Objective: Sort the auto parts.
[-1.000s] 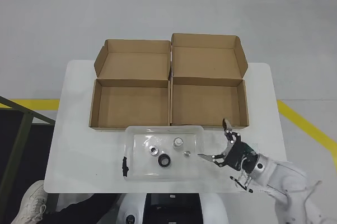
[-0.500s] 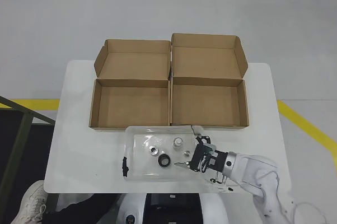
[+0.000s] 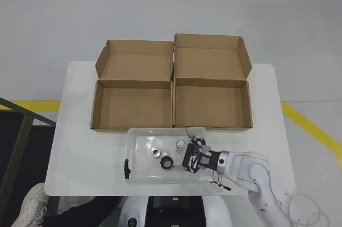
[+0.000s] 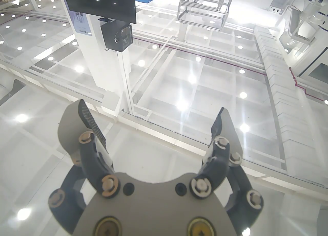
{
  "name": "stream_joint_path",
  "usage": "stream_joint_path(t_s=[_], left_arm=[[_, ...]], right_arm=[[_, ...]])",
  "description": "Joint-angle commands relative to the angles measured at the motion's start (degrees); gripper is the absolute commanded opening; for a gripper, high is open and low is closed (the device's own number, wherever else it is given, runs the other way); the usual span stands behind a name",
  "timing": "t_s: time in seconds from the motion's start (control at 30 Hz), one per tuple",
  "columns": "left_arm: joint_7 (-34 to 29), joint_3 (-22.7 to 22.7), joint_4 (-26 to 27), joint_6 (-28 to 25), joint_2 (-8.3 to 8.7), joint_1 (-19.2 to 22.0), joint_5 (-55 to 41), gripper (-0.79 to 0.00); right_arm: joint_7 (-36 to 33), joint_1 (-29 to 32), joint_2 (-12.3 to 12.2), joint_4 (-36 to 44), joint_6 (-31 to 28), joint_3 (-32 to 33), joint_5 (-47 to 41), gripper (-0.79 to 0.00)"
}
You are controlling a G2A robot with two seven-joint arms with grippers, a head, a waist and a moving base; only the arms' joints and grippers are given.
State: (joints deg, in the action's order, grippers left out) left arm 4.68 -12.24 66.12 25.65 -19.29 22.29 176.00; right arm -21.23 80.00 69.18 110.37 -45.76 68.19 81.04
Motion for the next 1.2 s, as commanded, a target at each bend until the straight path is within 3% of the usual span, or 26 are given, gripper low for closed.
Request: stream_joint_path(t_s=[0.0, 0.03, 0.17, 0.3, 0.77, 0.83, 0.9, 0.97, 1.17], left_arm=[[0.00, 0.00, 0.00, 0.00, 0.00, 0.00, 0.00, 0.000], [0.00, 0.00, 0.00, 0.00, 0.00, 0.00, 0.00, 0.000], [0.00, 0.00, 0.00, 0.00, 0.00, 0.00, 0.00, 0.000], [0.00, 0.00, 0.00, 0.00, 0.00, 0.00, 0.00, 0.000], [0.00, 0.00, 0.00, 0.00, 0.00, 0.00, 0.00, 0.000], [0.00, 0.00, 0.00, 0.00, 0.00, 0.00, 0.00, 0.000], [0.00, 0.00, 0.00, 0.00, 0.00, 0.00, 0.00, 0.000], [0.00, 0.00, 0.00, 0.00, 0.00, 0.00, 0.00, 0.000], [0.00, 0.00, 0.00, 0.00, 0.00, 0.00, 0.00, 0.000]], right_arm=[[-0.97, -0.68, 0.01, -0.43, 0.38, -0.46, -0.60, 0.000], [-1.58, -1.04, 0.01, -0.54, 0.64, -0.66, -0.65, 0.000], [-3.74, -2.20, 0.03, -1.17, 1.67, -1.63, -1.35, -0.139], [-5.87, -3.18, -0.01, -1.85, 2.40, -2.30, -1.82, -0.391], [-10.08, -5.17, -0.25, -3.38, 4.46, -4.06, -2.82, -0.440], [-10.18, -5.35, -0.30, -3.49, 4.63, -4.22, -2.86, -0.483], [-10.21, -5.47, -0.36, -3.48, 4.75, -4.31, -2.92, -0.591], [-10.20, -5.53, -0.45, -3.41, 4.78, -4.30, -2.90, -0.773], [-9.53, -4.54, -0.92, -0.81, 4.40, -3.51, -2.27, -0.785]])
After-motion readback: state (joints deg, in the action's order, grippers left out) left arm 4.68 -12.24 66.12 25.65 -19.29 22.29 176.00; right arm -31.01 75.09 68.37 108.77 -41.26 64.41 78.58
